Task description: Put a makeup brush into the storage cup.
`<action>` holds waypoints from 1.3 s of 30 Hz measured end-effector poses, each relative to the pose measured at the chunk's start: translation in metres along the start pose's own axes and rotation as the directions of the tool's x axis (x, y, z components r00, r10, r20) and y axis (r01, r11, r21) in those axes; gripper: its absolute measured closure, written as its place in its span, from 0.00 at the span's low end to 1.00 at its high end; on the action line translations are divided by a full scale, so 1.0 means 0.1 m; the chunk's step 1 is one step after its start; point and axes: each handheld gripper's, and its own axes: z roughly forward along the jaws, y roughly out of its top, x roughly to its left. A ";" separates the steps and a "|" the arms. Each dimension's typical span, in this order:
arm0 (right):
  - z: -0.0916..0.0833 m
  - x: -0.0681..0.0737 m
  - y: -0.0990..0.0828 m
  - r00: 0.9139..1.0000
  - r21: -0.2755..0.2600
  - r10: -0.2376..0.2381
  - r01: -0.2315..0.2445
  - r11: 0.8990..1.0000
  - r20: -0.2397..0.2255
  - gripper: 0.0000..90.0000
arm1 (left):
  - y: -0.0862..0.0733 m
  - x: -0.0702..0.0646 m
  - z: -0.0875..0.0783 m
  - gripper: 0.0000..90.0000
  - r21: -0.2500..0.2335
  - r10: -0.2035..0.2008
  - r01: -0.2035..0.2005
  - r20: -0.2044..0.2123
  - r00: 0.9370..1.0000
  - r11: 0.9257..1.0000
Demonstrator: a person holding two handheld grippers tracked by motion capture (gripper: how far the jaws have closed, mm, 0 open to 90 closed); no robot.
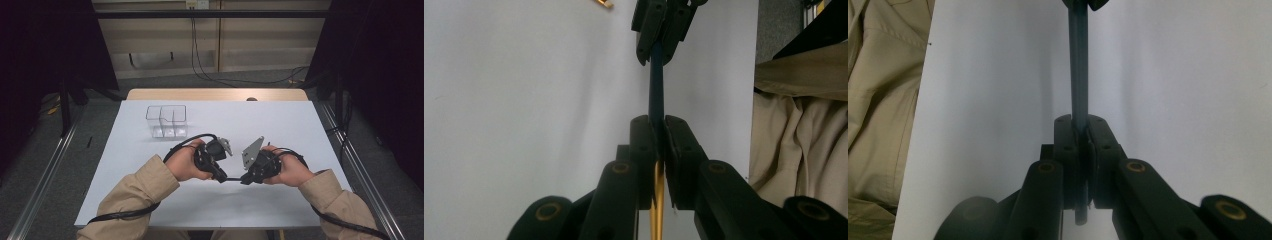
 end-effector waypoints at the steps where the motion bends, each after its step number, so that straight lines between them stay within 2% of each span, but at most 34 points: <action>1: 0.00 0.00 0.00 1.000 -0.001 -0.003 0.003 1.000 0.002 0.95 | 0.00 0.00 0.00 0.93 -0.003 0.001 -0.001 0.000 1.000 1.000; 8: -0.02 0.00 -0.02 1.000 -0.014 -0.003 0.003 1.000 0.015 0.95 | -0.02 0.02 -0.03 0.92 -0.039 -0.002 0.003 0.006 1.000 0.999; 11: -0.02 0.00 -0.03 1.000 -0.007 0.007 -0.006 1.000 0.019 0.95 | -0.03 0.03 -0.06 0.86 -0.079 -0.020 0.021 0.007 1.000 0.997; 13: -0.01 -0.01 -0.04 1.000 -0.005 0.010 -0.010 1.000 0.019 0.95 | -0.04 0.04 -0.08 0.81 -0.091 -0.015 0.016 0.009 1.000 0.996; 20: -0.02 -0.02 -0.08 0.999 -0.012 0.027 -0.027 1.000 0.028 0.95 | -0.09 0.07 -0.09 0.57 -0.127 -0.034 0.034 0.005 0.999 0.991; 24: -0.03 -0.03 -0.08 0.999 -0.024 0.037 -0.036 0.999 0.032 0.95 | -0.11 0.10 -0.08 0.35 -0.118 -0.068 0.068 0.004 0.998 0.991; 28: -0.04 -0.03 -0.08 0.998 -0.028 0.047 -0.046 0.999 0.036 0.95 | -0.14 0.11 -0.08 0.21 -0.160 -0.079 0.076 -0.012 0.997 0.984; 33: -0.05 -0.03 -0.10 0.999 -0.038 0.042 -0.041 0.998 0.031 0.95 | -0.17 0.12 -0.10 0.15 -0.187 -0.076 0.070 -0.025 0.997 0.980; 39: -0.05 -0.03 -0.11 0.998 -0.045 0.047 -0.045 0.998 0.039 0.95 | -0.20 0.13 -0.12 0.12 -0.196 -0.076 0.068 -0.032 0.997 0.978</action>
